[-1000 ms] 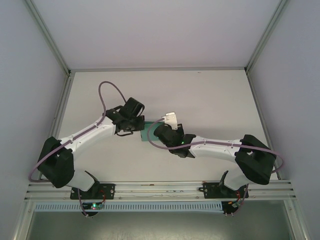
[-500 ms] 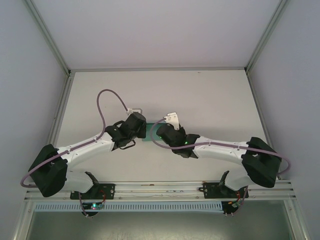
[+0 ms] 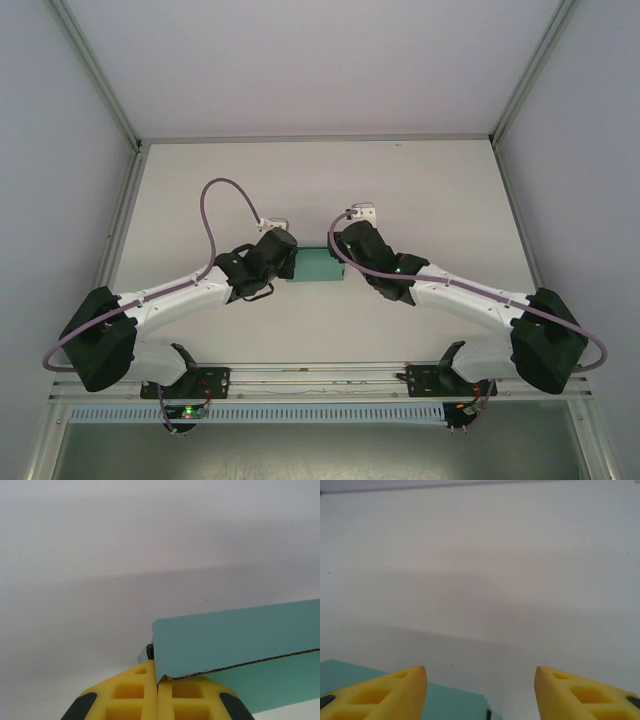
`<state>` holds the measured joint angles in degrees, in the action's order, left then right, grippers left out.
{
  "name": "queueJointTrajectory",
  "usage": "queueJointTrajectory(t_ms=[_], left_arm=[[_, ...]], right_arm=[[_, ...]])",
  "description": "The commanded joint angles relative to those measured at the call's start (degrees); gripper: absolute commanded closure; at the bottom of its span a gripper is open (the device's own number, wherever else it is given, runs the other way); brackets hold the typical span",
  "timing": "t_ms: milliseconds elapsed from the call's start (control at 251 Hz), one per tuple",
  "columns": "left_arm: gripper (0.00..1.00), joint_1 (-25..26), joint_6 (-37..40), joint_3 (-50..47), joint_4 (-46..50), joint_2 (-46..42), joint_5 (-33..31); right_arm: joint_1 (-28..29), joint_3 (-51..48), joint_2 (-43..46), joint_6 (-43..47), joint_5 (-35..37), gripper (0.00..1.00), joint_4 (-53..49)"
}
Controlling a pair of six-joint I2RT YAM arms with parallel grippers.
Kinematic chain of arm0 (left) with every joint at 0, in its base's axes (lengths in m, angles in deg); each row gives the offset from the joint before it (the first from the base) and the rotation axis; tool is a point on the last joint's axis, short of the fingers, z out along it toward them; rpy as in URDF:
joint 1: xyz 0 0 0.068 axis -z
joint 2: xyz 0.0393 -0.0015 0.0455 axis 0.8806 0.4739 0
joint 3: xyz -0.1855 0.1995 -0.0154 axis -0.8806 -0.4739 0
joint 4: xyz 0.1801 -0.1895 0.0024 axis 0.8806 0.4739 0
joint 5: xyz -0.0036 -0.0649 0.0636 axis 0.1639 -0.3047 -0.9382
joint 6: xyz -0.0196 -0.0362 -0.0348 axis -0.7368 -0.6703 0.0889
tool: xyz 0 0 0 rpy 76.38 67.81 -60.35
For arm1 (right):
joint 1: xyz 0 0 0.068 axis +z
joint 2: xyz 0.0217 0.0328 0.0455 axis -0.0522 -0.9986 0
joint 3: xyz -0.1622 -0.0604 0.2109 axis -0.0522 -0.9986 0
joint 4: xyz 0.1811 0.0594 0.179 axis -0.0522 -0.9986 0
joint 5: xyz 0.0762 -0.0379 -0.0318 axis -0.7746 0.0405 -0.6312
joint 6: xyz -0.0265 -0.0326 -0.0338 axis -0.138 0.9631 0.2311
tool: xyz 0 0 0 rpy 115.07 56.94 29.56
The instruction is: Assemble paper box
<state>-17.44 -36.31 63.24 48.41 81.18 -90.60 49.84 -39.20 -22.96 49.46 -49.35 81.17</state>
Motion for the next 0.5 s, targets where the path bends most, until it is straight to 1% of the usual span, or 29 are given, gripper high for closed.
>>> queueJointTrajectory(t_ms=[0, 36, 76, 219, 303, 367, 499], left_arm=[[1.0, 1.3, 2.0, -2.8, 10.1, 3.4, 4.4], [1.0, 1.2, 2.2, -2.6, 10.1, 3.4, 4.4], [0.96, 1.3, 2.5, -2.3, 10.1, 3.3, 4.8], [0.94, 1.2, 4.9, -1.3, 9.2, 2.6, 7.2], [0.84, 1.2, 6.2, 0.1, 9.3, 1.6, 9.2], [0.73, 1.3, 7.5, 1.1, 9.5, 0.3, 10.9], [0.54, 1.2, 9.5, 3.2, 11.6, -2.8, 12.1]], right_arm=[[-1.0, 1.2, -1.8, -2.9, -2.3, 0.44, -2.6], [-1.2, 0.9, -2.0, -3.6, -1.9, 0.45, -3.4], [-1.2, 0.1, -2.0, -4.3, -1.9, 0.47, -3.6], [-1.5, -3.5, -2.9, -7.7, -3.4, 0.51, -3.2], [-1.4, -4.8, -3.5, -9.3, -4.4, 0.53, -2.9], [-1.2, -5.5, -3.6, -10.6, -4.3, 0.55, -2.9], [-1.0, -7.0, -3.8, -11.9, -4.4, 0.58, -2.5]])
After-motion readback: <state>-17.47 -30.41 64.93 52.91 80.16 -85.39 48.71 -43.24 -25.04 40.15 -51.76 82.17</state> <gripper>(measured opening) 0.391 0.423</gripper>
